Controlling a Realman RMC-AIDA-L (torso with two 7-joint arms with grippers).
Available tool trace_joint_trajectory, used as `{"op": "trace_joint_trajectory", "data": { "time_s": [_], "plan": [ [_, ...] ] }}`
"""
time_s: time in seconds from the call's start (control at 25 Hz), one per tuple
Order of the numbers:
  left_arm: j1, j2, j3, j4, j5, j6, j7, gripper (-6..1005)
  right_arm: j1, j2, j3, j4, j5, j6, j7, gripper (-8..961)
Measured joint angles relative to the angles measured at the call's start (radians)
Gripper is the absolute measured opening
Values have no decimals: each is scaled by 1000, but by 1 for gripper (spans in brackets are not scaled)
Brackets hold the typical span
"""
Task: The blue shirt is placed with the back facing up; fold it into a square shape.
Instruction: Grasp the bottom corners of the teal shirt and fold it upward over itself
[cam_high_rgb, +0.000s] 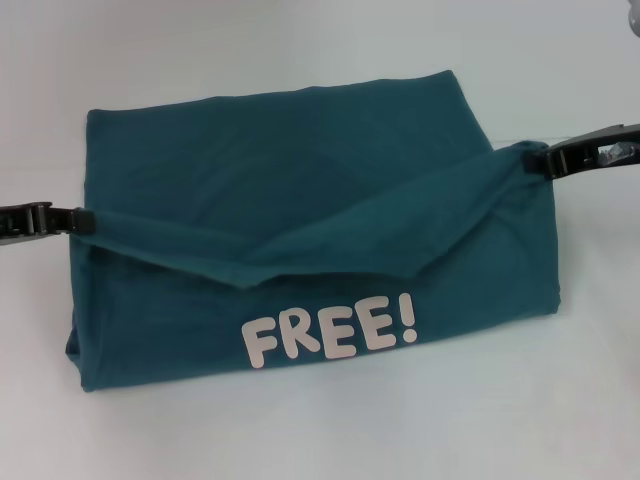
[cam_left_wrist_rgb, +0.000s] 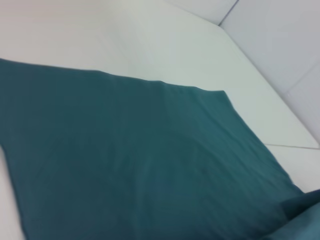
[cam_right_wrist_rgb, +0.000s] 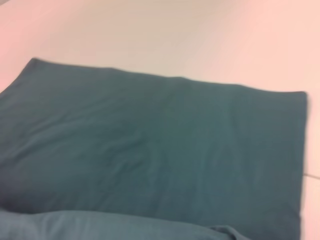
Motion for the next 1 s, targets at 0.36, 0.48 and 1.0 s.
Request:
{"op": "trace_joint_trajectory", "data": {
  "time_s": [0.36,0.48,1.0],
  "plan": [
    [-19,-2,34,-59,-1,-112,25,88,5,0,1,77,4,159,14,43],
    [-28,-2,36,-64,-2,-142,26,89,6,0,0,104,11,208,24,43],
    [-65,-22,147,-93,-16,-285,27,91,4,3,-13,188,55,357,18,44]
  ]
}}
